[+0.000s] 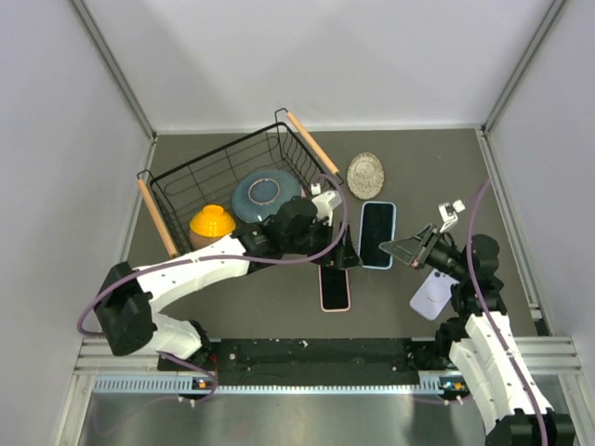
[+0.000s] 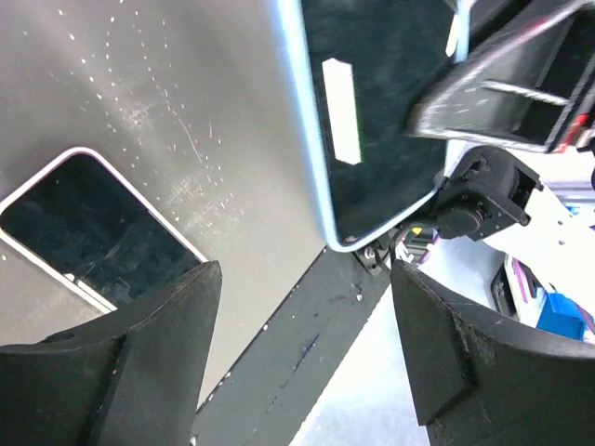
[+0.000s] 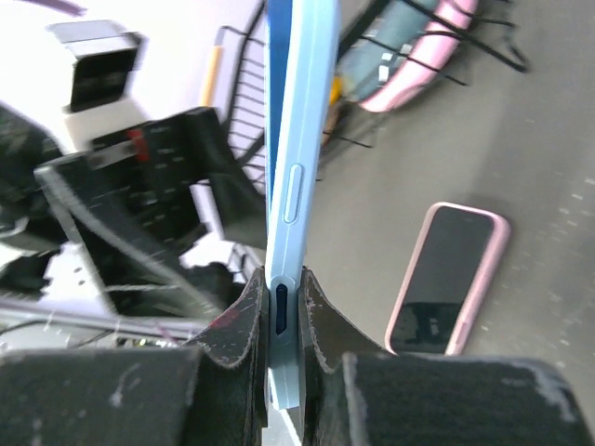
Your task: Put the phone into the phone case
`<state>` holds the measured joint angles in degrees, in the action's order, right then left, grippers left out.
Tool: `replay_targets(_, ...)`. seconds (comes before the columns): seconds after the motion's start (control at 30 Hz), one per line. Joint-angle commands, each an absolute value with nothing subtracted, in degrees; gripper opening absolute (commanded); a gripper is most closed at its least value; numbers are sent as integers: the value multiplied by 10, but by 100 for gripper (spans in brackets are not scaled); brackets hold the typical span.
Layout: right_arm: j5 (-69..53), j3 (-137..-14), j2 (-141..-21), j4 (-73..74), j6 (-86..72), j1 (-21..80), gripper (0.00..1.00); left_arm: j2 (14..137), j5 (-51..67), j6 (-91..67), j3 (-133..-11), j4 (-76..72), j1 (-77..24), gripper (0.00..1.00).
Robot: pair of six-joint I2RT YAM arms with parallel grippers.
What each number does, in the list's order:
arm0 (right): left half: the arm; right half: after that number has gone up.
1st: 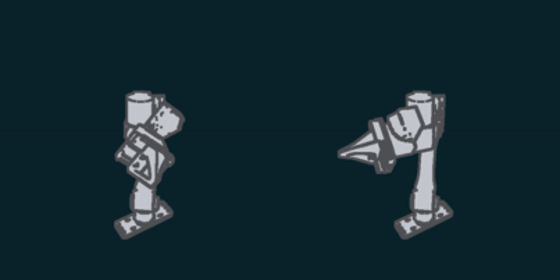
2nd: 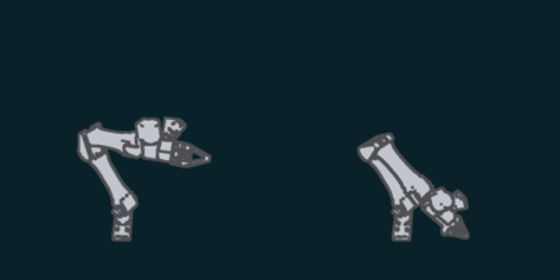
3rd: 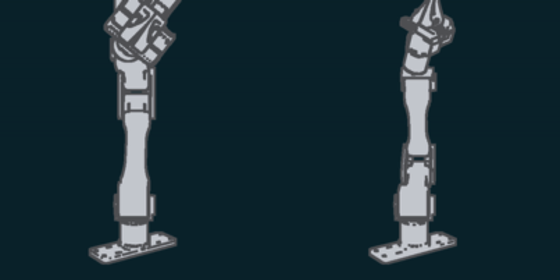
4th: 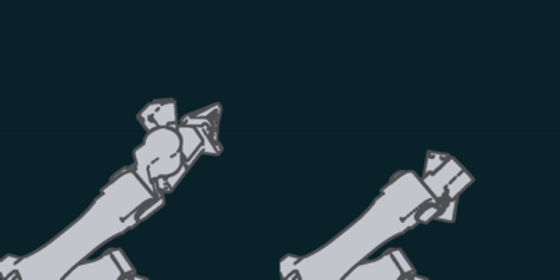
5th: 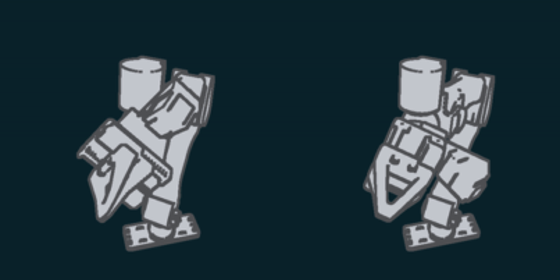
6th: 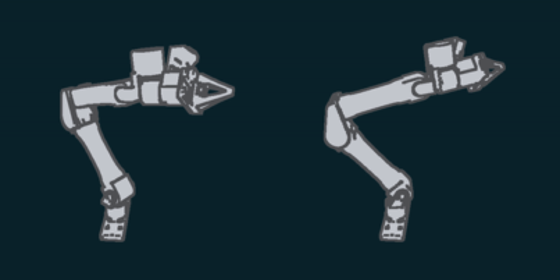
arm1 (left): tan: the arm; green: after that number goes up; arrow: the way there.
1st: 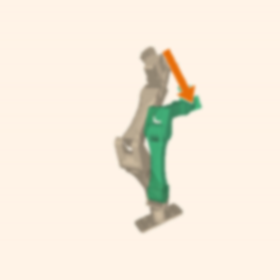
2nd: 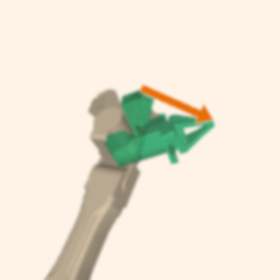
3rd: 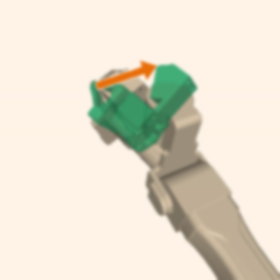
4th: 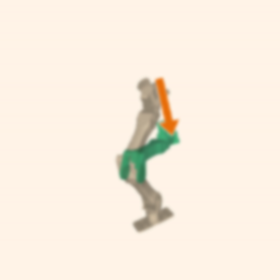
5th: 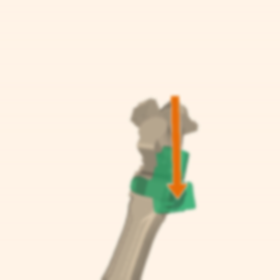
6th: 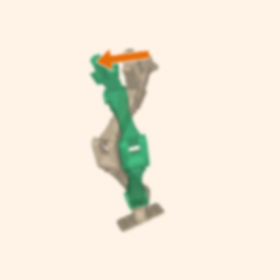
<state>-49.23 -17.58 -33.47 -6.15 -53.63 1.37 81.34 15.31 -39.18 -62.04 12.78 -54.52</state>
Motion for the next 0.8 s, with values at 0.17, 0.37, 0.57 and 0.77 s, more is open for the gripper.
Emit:
replay_targets(0.17, -584, -108, -304, -446, -763, 16, 0, 756, 258, -396, -558, 11, -510, 77)
replay_targets(0.37, -601, -89, -309, -517, -804, 16, 0, 783, 353, -435, -522, -132, -507, 75)
replay_targets(0.57, -608, -83, -328, -568, -834, 20, 0, 802, 380, -489, -510, -223, -507, 68)
replay_targets(0.77, -606, -72, -328, -559, -828, 30, 1, 824, 400, -522, -505, -275, -507, 55)
